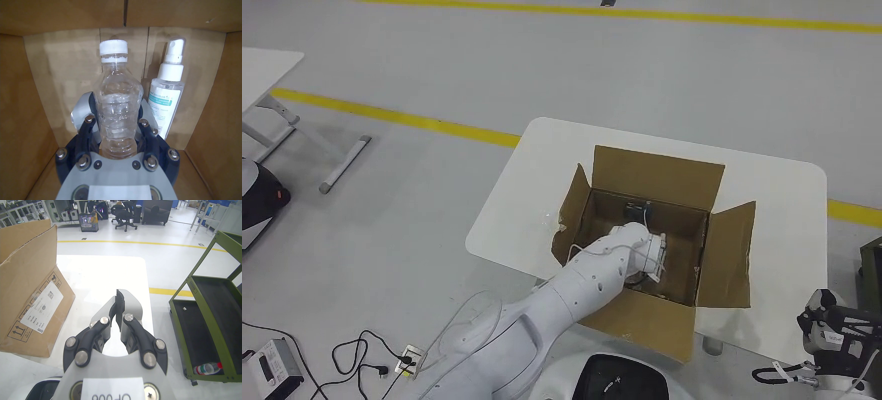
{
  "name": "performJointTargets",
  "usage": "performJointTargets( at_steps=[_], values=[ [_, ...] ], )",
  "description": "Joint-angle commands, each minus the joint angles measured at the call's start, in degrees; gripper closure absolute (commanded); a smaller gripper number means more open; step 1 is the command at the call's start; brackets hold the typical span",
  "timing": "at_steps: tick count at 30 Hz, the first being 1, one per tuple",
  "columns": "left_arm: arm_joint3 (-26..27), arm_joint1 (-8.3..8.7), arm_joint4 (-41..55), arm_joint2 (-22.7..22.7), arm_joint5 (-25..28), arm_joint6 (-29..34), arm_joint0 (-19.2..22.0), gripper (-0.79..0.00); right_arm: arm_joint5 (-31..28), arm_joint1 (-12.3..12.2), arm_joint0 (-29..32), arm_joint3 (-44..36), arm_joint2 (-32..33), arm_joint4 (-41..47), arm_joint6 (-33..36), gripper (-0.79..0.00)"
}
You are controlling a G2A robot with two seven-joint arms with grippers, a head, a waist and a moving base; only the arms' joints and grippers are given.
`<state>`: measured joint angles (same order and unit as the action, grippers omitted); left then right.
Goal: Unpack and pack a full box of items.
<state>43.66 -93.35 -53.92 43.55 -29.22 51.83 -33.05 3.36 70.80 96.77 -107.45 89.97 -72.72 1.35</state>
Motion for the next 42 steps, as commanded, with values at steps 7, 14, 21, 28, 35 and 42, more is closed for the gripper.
performJointTargets(
  at_steps=[7,14,21,28,35,42],
  values=[
    [2.1,-0.02,-0.2,1.7,0.1,-0.3,0.3,0.000,0.0,0.0,0.0,0.0,0.0,0.0,0.0,0.000],
    [10.6,1.83,-1.4,6.1,0.0,2.7,-2.1,0.000,-0.4,0.1,-0.3,0.3,-0.1,-0.1,-0.3,-0.785],
    [22.6,4.07,-5.6,9.9,0.5,8.4,-6.9,0.000,-7.7,-0.1,0.7,-2.4,2.2,8.3,1.6,-0.785],
    [34.9,5.77,-9.8,13.0,1.2,13.9,-12.2,0.000,-24.6,-0.9,2.9,-5.0,6.2,21.1,5.9,-0.785],
    [40.2,6.35,-10.9,15.1,0.9,14.9,-14.7,0.000,-33.6,-1.4,2.7,-4.5,6.6,38.7,14.2,-0.785],
    [40.2,6.35,-10.9,15.1,0.9,14.9,-14.7,0.000,-30.5,-1.5,0.4,-2.8,2.4,37.9,18.4,-0.643]
  ],
)
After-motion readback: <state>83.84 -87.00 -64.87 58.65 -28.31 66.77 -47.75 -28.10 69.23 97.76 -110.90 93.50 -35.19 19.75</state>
